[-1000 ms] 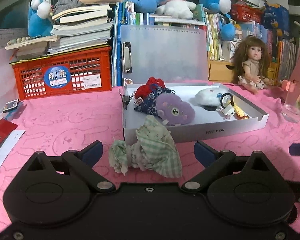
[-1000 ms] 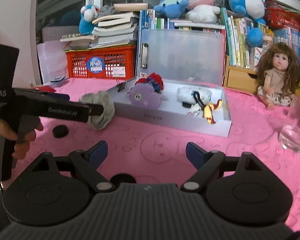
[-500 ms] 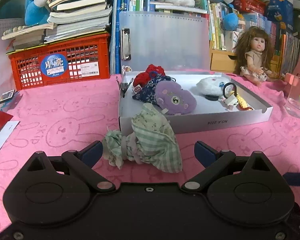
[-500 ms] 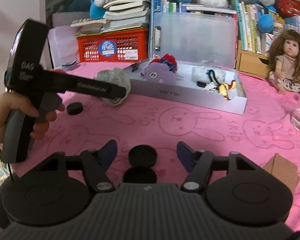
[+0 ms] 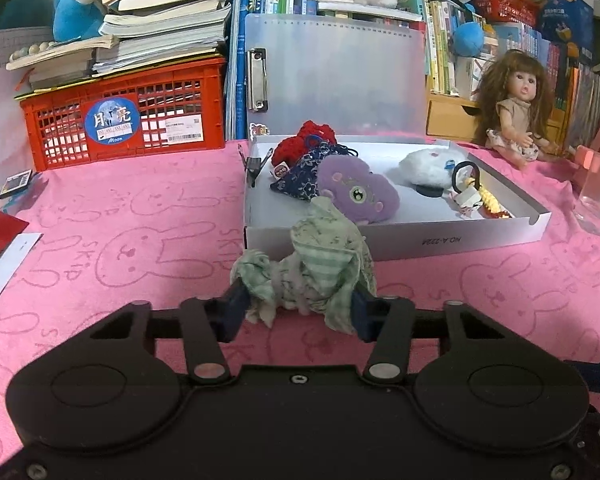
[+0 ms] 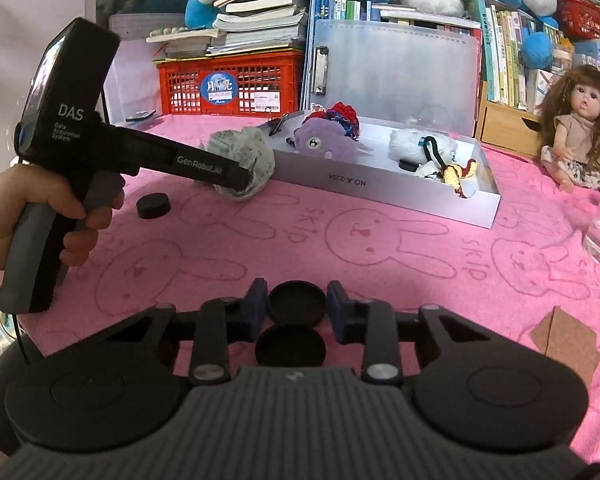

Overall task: Organize objects
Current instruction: 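Grasp the green checked cloth with the left gripper while the right gripper grasps a black round cap, then carry the cloth with the left gripper while the right gripper carries the cap over the box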

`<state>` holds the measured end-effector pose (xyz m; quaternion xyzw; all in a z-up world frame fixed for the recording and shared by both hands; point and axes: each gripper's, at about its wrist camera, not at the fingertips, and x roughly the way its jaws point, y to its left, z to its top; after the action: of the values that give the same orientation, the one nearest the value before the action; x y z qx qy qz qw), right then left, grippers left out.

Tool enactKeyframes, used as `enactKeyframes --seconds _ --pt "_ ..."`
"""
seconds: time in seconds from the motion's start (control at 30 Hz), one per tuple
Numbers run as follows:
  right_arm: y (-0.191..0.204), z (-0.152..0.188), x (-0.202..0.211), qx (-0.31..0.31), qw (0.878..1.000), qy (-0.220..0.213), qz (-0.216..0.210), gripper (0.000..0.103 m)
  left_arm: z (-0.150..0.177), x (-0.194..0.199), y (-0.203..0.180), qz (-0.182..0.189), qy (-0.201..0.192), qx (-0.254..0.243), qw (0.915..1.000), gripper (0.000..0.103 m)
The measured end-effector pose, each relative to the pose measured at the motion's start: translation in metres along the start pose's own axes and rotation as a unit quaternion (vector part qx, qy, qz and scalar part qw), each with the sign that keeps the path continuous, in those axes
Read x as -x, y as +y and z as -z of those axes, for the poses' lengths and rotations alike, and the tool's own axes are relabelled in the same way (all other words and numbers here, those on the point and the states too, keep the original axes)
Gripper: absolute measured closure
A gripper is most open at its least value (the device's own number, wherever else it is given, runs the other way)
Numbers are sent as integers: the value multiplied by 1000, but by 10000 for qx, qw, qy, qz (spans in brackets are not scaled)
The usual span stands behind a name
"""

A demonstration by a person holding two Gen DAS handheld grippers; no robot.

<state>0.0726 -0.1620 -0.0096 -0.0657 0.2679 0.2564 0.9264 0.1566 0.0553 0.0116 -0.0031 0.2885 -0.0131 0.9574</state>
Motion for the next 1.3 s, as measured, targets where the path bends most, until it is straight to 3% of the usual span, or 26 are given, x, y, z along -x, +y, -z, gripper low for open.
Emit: enactKeyframes --seconds 0.47,0.53,1.3 --pt "-10 -8 2 -333 9986 -200 355 66 -4 19 -13 243 -150 -196 9994 72" --pt "-12 -9 0 -359 9979 -161 517 67 -5 22 -15 290 -171 -166 9993 81" --pt "-40 -15 -1 -941 9901 -365 971 67 -15 43 -23 546 -379 -116 9977 81"
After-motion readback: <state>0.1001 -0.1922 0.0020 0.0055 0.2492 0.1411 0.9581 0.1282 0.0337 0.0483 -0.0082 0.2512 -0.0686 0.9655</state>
